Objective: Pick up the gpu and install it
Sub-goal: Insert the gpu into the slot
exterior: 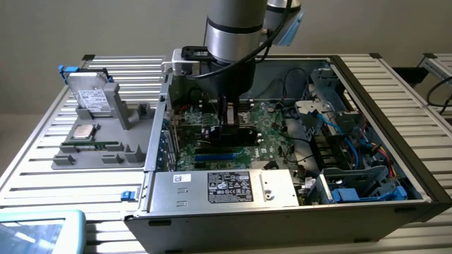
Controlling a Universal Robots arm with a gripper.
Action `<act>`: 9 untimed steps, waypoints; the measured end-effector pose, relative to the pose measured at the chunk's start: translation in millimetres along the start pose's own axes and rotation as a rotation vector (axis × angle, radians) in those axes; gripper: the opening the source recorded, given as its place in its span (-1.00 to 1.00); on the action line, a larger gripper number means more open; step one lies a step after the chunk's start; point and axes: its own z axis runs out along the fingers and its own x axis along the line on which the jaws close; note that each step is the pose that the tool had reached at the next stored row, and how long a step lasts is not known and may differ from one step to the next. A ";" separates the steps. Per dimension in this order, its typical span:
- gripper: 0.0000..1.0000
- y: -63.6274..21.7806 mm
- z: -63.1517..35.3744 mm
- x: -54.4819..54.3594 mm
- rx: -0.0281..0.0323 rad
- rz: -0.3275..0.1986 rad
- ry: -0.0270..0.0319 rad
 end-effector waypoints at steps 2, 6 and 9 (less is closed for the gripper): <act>-0.46 0.0 0.3 0.1 -0.0003 0.000 -0.0001; -0.46 -0.1 1.0 0.4 -0.0003 0.000 -0.0005; -0.46 -0.2 4.8 0.3 -0.0011 0.000 -0.0006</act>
